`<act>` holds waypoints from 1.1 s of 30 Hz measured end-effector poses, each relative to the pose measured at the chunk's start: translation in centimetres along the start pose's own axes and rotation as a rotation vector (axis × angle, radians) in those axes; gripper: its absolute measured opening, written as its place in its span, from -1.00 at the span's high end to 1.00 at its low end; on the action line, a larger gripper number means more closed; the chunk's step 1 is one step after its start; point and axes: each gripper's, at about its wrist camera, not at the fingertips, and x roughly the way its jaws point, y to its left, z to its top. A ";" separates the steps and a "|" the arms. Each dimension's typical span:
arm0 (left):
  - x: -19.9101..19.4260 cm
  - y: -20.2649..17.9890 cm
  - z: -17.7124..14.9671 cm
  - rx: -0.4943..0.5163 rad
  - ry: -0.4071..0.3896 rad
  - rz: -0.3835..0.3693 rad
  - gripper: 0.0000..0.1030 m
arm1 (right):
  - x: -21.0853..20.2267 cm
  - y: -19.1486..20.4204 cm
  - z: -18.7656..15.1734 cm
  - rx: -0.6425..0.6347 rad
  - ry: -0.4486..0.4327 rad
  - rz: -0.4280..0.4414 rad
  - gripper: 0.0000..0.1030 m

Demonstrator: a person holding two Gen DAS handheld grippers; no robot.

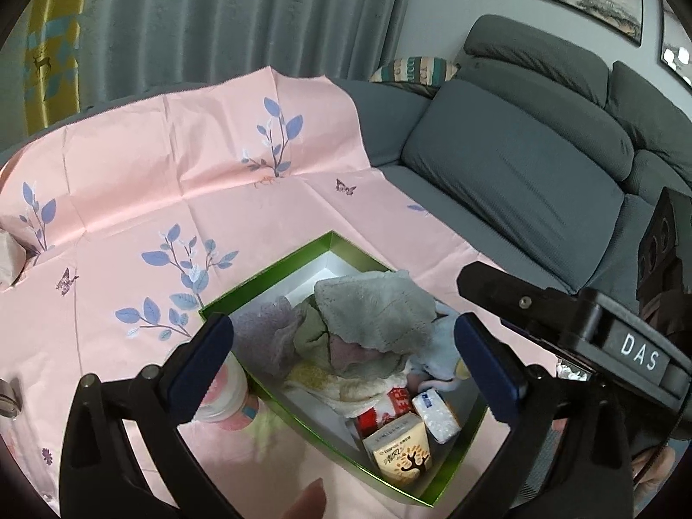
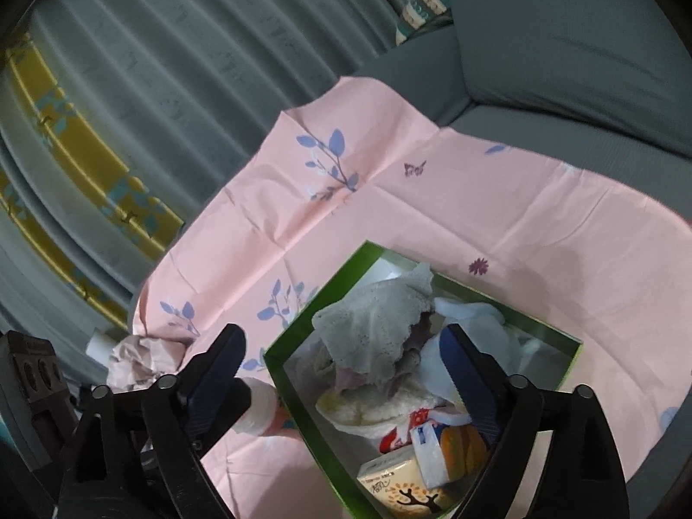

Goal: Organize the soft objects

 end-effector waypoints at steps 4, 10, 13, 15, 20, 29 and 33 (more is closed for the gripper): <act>-1.2 0.3 0.0 0.003 -0.016 0.017 -0.98 | -1.2 0.5 -0.1 -0.017 -0.031 -0.044 -0.82; -2.9 0.7 -0.2 0.003 -0.051 0.040 -0.98 | -2.3 1.2 -0.6 -0.039 -0.046 -0.100 -0.82; -3.4 1.0 -0.4 0.000 -0.052 0.042 -0.98 | -2.6 1.4 -0.8 -0.047 -0.048 -0.131 -0.82; -3.6 1.2 -0.5 -0.003 -0.045 0.045 -0.98 | -2.7 1.6 -0.9 -0.057 -0.047 -0.152 -0.82; -3.9 1.8 -0.9 -0.016 -0.028 0.073 -0.98 | -3.0 2.3 -1.2 -0.086 -0.046 -0.168 -0.83; -2.9 2.6 -2.4 -0.033 0.045 0.121 -0.98 | -2.1 2.6 -1.5 -0.112 -0.007 -0.219 -0.82; -2.8 2.7 -2.6 -0.041 0.055 0.118 -0.98 | -1.9 2.7 -1.6 -0.113 -0.004 -0.220 -0.82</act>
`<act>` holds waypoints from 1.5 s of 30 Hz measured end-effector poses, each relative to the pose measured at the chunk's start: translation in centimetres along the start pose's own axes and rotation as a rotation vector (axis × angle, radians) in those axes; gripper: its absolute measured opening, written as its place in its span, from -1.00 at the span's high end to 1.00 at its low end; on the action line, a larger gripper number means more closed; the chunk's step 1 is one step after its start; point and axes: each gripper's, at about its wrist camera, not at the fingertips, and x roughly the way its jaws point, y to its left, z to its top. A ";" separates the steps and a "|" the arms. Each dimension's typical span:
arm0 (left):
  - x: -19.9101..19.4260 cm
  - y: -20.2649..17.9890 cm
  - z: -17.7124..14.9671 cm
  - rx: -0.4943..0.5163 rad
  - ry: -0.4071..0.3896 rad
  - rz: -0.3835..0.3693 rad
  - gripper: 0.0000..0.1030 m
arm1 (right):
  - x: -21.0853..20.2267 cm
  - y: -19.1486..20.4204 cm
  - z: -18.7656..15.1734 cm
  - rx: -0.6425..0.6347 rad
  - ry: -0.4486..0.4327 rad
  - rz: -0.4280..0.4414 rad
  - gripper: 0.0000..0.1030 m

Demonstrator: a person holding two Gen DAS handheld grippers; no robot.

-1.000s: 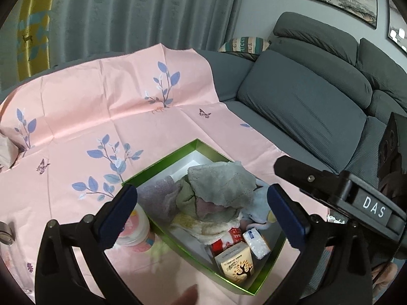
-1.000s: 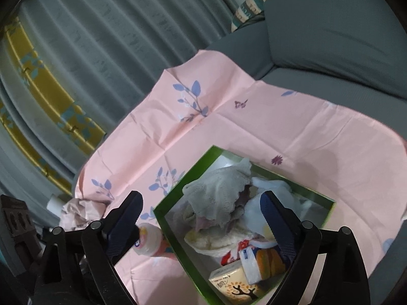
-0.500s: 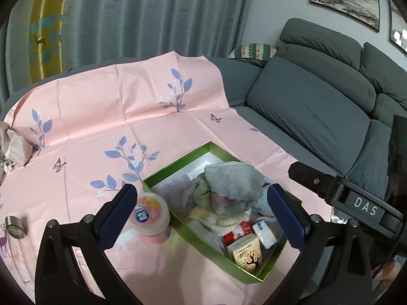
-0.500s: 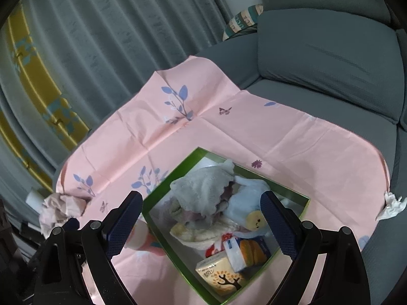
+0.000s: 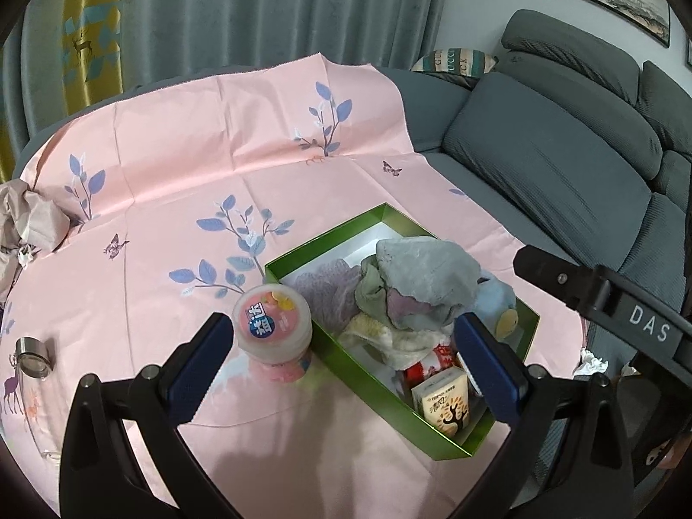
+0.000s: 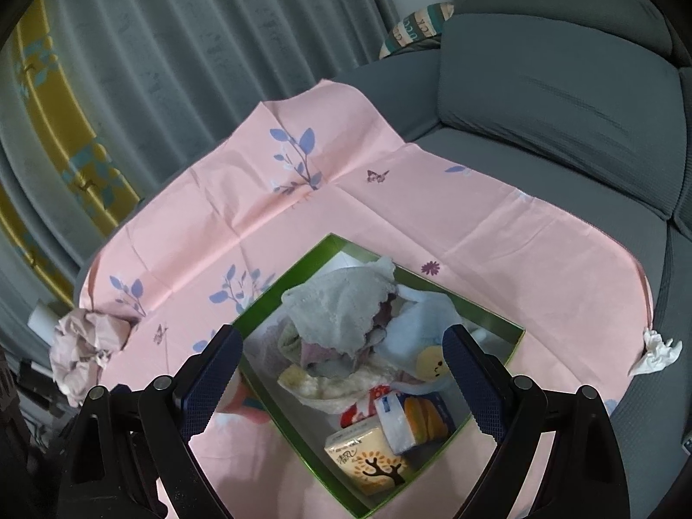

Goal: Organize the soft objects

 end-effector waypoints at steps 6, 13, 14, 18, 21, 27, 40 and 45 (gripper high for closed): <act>0.3 -0.2 -0.3 0.001 0.020 0.010 -0.98 | 0.1 0.0 0.0 0.002 0.003 -0.007 -0.83; 0.6 -0.4 -0.6 0.001 0.038 0.010 -0.98 | 0.6 -0.3 -0.2 0.007 0.021 -0.028 -0.83; 0.7 -0.4 -0.7 0.001 0.040 0.014 -0.98 | 0.6 -0.3 -0.3 0.007 0.021 -0.030 -0.83; 0.9 -0.3 -0.9 -0.005 0.052 0.002 -0.98 | 0.6 -0.3 -0.3 0.007 0.022 -0.028 -0.82; 1.0 -0.4 -0.9 -0.004 0.055 0.005 -0.98 | 0.7 -0.3 -0.3 0.008 0.027 -0.034 -0.83; 1.1 -0.6 -1.1 -0.001 0.063 0.003 -0.98 | 0.8 -0.4 -0.3 0.007 0.029 -0.037 -0.83; 1.0 -0.9 -1.2 0.007 0.062 0.005 -0.98 | 1.0 -0.6 -0.4 0.005 0.033 -0.040 -0.82; 0.8 -0.9 -1.2 0.010 0.060 0.000 -0.98 | 1.0 -0.7 -0.4 0.004 0.033 -0.040 -0.83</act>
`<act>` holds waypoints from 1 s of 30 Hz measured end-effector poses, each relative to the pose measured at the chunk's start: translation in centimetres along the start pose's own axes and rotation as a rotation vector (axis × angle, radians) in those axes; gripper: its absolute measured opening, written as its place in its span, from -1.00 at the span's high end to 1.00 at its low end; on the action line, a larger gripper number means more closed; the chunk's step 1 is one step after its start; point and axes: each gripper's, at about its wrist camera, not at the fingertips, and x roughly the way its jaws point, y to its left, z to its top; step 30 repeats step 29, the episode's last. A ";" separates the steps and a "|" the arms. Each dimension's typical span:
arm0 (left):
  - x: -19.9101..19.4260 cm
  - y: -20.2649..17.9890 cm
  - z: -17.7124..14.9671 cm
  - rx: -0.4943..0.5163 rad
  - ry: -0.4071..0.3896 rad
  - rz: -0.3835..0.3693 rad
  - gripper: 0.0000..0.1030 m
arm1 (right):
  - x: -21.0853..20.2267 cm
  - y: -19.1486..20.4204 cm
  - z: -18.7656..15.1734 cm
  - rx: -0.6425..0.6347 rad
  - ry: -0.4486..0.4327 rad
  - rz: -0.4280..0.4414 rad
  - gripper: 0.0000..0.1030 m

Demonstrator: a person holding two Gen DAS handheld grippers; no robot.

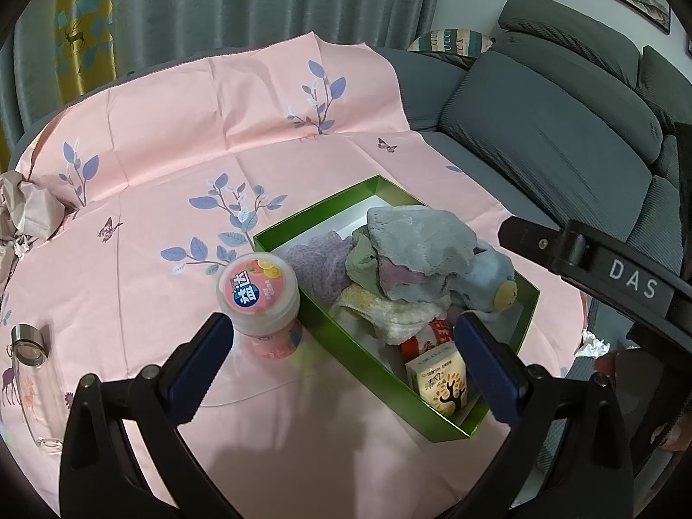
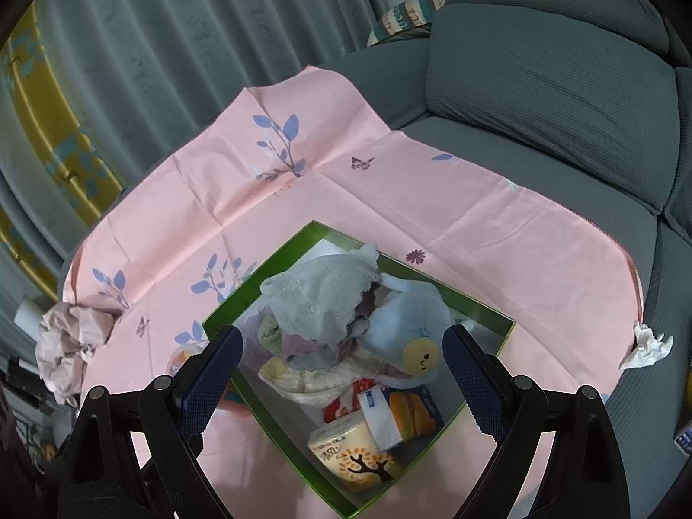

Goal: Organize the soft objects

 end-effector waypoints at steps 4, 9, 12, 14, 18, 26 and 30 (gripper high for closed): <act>-0.1 -0.2 0.0 0.002 0.001 -0.003 -0.98 | 0.0 0.0 0.1 0.000 0.001 -0.001 -0.83; -0.2 -0.2 0.0 0.002 0.000 -0.001 -0.98 | -0.1 -0.3 -0.1 0.001 0.002 -0.004 -0.83; -0.1 -0.3 0.0 0.001 0.000 -0.003 -0.98 | 0.0 -0.3 0.0 0.000 0.002 -0.004 -0.83; -0.2 -0.3 0.0 0.002 0.001 -0.004 -0.98 | 0.0 -0.5 -0.1 0.000 0.002 -0.007 -0.82; -0.2 -0.5 -0.1 0.002 -0.001 -0.003 -0.98 | 0.0 -0.5 0.1 -0.001 0.003 -0.007 -0.83; -0.2 -0.5 -0.1 0.003 -0.001 -0.004 -0.98 | 0.0 -0.6 0.1 -0.002 0.005 -0.009 -0.83; -0.3 -0.6 -0.2 0.004 -0.001 -0.005 -0.98 | 0.0 -0.8 0.0 -0.003 0.005 -0.012 -0.83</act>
